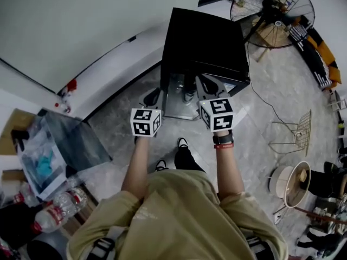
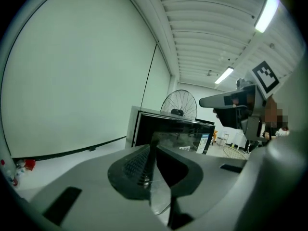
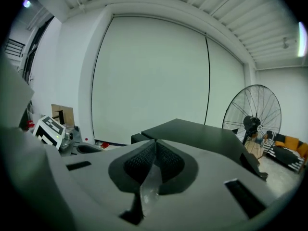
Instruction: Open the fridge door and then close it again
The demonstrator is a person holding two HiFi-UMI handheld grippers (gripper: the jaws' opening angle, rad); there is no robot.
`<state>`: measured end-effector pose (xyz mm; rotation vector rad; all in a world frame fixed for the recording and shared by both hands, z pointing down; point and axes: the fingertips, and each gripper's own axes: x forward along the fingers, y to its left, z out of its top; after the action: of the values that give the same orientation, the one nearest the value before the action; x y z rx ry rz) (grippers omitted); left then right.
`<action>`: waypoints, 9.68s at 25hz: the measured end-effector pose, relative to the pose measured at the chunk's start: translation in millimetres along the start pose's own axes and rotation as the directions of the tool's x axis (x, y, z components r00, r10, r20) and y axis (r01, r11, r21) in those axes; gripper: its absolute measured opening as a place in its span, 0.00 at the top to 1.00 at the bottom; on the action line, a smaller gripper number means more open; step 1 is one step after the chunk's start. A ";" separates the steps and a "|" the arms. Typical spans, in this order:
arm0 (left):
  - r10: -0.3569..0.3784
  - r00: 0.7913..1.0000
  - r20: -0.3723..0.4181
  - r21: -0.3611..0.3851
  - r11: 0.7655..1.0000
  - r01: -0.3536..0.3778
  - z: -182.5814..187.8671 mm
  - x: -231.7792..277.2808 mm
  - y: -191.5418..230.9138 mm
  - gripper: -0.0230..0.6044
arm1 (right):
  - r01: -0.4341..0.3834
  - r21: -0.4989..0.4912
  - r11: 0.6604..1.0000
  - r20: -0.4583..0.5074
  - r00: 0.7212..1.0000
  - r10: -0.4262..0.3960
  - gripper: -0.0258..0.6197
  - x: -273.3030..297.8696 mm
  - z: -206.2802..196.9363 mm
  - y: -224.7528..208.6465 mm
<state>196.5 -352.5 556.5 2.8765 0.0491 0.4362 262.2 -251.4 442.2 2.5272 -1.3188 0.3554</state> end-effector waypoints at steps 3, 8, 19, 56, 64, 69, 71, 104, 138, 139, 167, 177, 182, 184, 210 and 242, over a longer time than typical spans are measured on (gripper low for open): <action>0.001 1.000 -0.015 -0.003 1.000 -0.001 -4.4 9.7 12.1 0.89 | -0.033 -0.055 0.998 -0.019 0.999 0.032 0.93 16.6 6.5 0.1; -0.008 0.999 -0.051 -0.001 1.000 0.008 -13.2 25.0 26.0 0.85 | -0.092 -0.143 0.985 -0.062 0.995 0.083 0.93 41.5 10.5 0.9; -0.060 0.990 -0.128 -0.040 0.998 0.055 -44.2 59.6 43.2 0.75 | -0.250 -0.306 0.919 -0.210 0.959 0.191 0.81 80.0 -3.2 9.0; -0.159 0.932 -0.325 0.024 0.984 0.176 -84.6 113.9 55.9 0.74 | -0.419 -0.514 0.749 -0.424 0.883 0.202 0.63 108.3 -44.3 17.2; -0.118 0.939 -0.324 0.067 0.987 0.148 -86.2 112.4 55.4 0.75 | -0.435 -0.516 0.738 -0.439 0.874 0.208 0.64 104.8 -42.5 18.4; -0.103 0.940 -0.325 0.090 0.986 0.139 -86.4 104.4 49.2 0.76 | -0.451 -0.520 0.726 -0.445 0.868 0.220 0.64 100.6 -45.2 21.7; -0.108 0.943 -0.314 0.092 0.985 0.143 -89.0 95.1 43.9 0.76 | -0.474 -0.528 0.704 -0.461 0.857 0.231 0.64 93.3 -47.2 27.1; 0.119 0.951 -0.285 0.058 0.993 -0.107 -100.9 82.6 34.6 0.74 | -0.616 -0.577 0.536 -0.437 0.787 0.435 0.65 73.7 -53.2 34.7; 0.310 0.919 -0.245 -0.058 0.941 -0.333 -139.8 -5.9 -24.8 0.74 | -0.669 -0.630 0.394 -0.457 0.729 0.509 0.64 -4.1 -77.8 75.1; 0.325 0.915 -0.240 -0.053 0.937 -0.346 -140.1 -8.2 -24.7 0.74 | -0.666 -0.634 0.393 -0.454 0.732 0.509 0.64 -6.1 -77.9 75.8; 0.532 0.818 -0.218 -0.133 0.814 -0.565 -172.1 -51.2 -117.1 0.74 | -0.694 -0.700 0.167 -0.457 0.616 0.641 0.64 -90.2 -106.5 67.7; 0.608 0.760 -0.229 -0.156 0.748 -0.645 -188.4 -71.9 -163.0 0.74 | -0.691 -0.721 0.056 -0.480 0.556 0.679 0.64 -134.0 -122.7 64.5; 0.633 0.737 -0.237 -0.171 0.719 -0.673 -196.3 -77.5 -186.2 0.74 | -0.682 -0.731 0.016 -0.487 0.538 0.688 0.63 -152.0 -130.4 60.2; 0.649 0.725 -0.232 -0.170 0.707 -0.687 -197.0 -79.9 -193.4 0.74 | -0.680 -0.733 -0.001 -0.491 0.528 0.693 0.63 -158.6 -132.5 58.4; 0.729 0.642 -0.236 -0.206 0.608 -0.767 -222.1 -87.1 -268.1 0.76 | -0.646 -0.755 -0.110 -0.500 0.459 0.734 0.61 -215.3 -158.5 34.9; 0.645 0.708 -0.288 -0.238 0.668 -0.705 -247.7 -73.6 -369.9 0.81 | -0.617 -0.757 -0.215 -0.576 0.474 0.666 0.56 -280.7 -193.3 -11.8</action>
<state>53.5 57.3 679.5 2.4033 -1.0100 0.7476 98.1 35.3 527.1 0.5663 -1.9296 -0.3345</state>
